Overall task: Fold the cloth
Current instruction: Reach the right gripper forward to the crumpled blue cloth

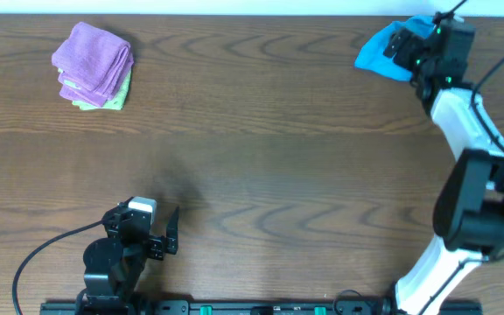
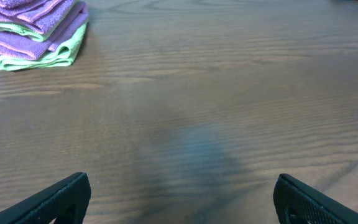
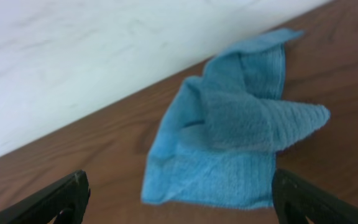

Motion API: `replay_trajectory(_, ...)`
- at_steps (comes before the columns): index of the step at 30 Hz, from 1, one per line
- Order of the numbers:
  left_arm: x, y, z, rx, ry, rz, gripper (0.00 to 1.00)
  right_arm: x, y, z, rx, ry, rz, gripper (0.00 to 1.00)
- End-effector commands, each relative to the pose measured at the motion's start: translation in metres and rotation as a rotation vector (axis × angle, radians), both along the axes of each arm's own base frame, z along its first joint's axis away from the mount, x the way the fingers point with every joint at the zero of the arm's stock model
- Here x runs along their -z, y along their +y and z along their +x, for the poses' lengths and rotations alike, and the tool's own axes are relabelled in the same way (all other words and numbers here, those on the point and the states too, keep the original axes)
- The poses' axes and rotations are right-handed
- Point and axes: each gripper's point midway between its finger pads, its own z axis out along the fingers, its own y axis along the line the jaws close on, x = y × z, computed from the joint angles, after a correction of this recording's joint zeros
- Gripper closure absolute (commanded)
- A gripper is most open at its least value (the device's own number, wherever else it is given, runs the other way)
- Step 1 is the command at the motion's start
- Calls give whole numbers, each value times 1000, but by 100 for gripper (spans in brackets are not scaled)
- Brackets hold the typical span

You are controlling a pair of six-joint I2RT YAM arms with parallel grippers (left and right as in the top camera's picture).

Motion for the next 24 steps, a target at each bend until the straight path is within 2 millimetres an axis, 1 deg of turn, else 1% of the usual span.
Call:
replay_trajectory(1,6,2,1,-5,4,19,5,8,-7,21,-6,9,-9,7)
replay_trajectory(3,6,2,1,-5,4,19,5,19,-8,31,-3,23,-3,9)
replay_trajectory(7,6,2,1,-5,4,19,5,44,-10,42,32,48,52,11)
replay_trajectory(14,6,2,1,-5,4,19,5,83,-18,43,81,100,52,13)
replay_trajectory(17,6,2,1,-5,4,19,5,94,-23,43,106,110,42,15)
replay_trajectory(21,6,2,1,-5,4,19,5,108,-24,44,118,116,48,21)
replay_trajectory(22,6,2,1,-5,4,19,4,113,-24,44,123,122,55,24)
replay_trajectory(23,6,2,1,-5,4,19,5,116,-24,43,123,126,56,29)
replay_trajectory(24,6,2,1,-5,4,19,5,118,-24,43,125,131,58,39)
